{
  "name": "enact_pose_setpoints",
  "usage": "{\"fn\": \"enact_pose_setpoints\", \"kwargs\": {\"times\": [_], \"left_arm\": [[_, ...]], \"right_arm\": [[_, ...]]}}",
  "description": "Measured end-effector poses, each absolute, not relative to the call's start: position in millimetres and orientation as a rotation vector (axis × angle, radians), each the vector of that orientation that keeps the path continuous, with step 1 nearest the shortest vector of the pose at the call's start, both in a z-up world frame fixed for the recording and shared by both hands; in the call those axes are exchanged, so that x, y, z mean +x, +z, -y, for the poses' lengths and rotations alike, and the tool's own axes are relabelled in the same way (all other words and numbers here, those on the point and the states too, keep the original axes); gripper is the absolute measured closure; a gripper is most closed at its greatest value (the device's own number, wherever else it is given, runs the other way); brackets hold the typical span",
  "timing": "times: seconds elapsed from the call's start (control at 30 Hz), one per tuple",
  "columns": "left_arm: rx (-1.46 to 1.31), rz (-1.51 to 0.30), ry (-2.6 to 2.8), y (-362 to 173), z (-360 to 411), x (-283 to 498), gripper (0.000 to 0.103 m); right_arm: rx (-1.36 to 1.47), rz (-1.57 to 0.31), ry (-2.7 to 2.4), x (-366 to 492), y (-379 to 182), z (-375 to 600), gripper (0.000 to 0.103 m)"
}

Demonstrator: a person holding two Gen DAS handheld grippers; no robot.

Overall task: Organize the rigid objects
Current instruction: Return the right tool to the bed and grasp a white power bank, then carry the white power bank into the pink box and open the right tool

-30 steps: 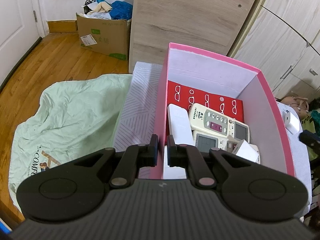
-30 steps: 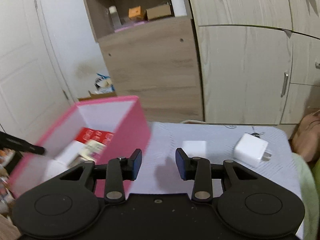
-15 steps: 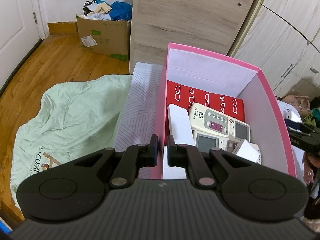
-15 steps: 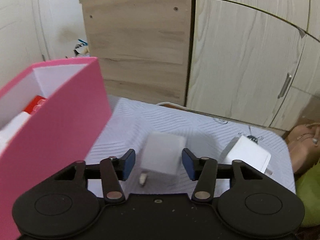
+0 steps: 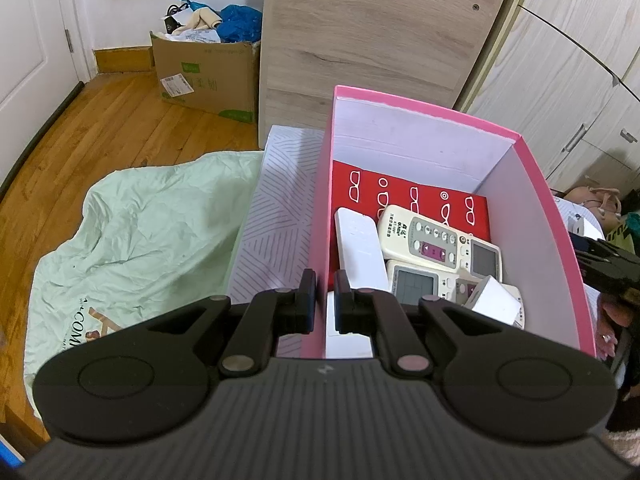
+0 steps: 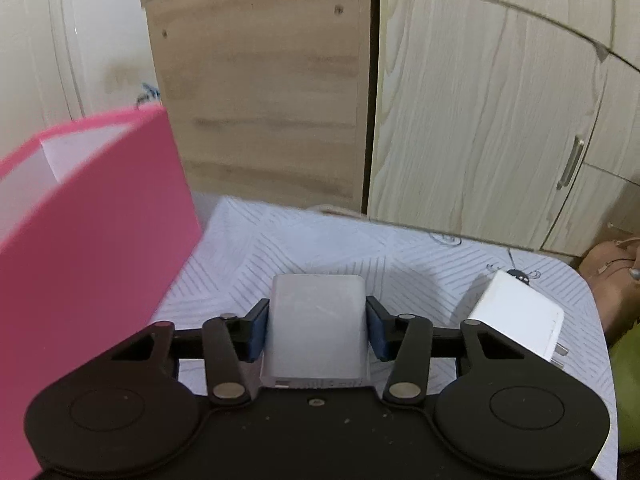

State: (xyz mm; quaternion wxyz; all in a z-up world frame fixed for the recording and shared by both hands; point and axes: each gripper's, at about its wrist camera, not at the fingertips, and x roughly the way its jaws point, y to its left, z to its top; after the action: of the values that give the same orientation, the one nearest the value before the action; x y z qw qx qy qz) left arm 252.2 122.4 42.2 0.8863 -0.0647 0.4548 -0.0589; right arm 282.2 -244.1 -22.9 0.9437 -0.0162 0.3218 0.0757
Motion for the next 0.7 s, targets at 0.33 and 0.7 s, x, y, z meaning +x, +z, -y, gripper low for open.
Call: {"fn": "enact_pose_setpoints", "kwargs": {"times": [0.33, 0.7], "left_arm": [[-0.133, -0.946, -0.119, 43, -122, 251, 0.097], [-0.133, -0.945, -0.12, 44, -123, 251, 0.097]], "right_arm": [[-0.05, -0.427, 0.253, 215, 41, 224, 0.049], [-0.116, -0.389, 0.552, 188, 79, 149, 0.049]]}}
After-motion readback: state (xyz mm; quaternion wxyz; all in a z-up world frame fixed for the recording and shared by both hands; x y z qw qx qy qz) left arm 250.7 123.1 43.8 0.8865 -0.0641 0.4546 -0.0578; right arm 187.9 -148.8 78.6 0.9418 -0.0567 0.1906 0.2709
